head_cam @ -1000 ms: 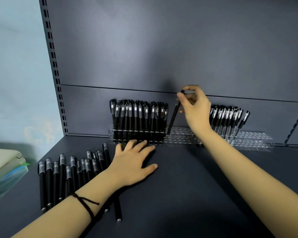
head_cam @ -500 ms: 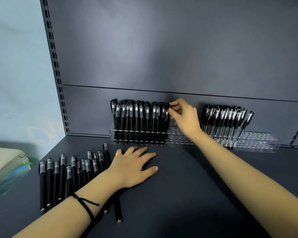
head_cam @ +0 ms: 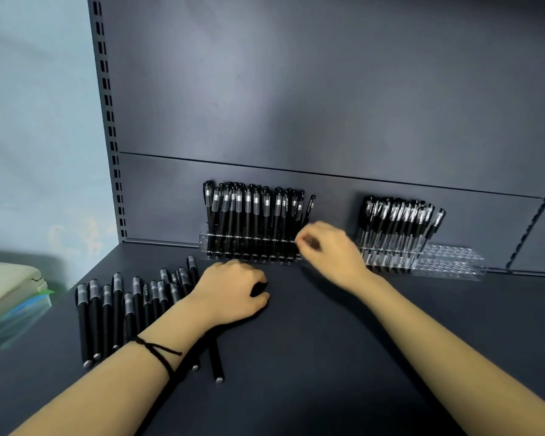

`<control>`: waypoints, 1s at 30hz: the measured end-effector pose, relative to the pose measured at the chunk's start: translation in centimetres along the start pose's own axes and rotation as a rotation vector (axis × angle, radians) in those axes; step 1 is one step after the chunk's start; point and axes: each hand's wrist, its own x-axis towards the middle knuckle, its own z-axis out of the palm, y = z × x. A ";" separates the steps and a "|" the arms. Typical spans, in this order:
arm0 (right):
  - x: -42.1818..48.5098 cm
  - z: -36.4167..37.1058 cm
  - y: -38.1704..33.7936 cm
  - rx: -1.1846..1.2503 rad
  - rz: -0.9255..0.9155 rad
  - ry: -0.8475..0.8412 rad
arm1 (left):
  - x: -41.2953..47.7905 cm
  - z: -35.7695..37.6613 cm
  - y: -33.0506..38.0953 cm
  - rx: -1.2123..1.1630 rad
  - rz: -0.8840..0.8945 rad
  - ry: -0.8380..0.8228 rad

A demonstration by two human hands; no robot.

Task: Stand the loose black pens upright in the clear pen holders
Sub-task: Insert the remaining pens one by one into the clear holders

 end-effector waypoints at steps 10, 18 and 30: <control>-5.1 0.6 -6.5 -0.144 0.020 -0.390 | -6.0 -3.5 -5.2 0.190 0.022 0.085; -4.9 3.8 -14.7 -0.106 0.106 -0.509 | -11.8 -3.7 -10.9 0.092 -0.087 0.127; -2.3 5.7 -17.4 0.060 0.451 -0.543 | -12.3 -2.2 -12.0 0.021 -0.069 0.001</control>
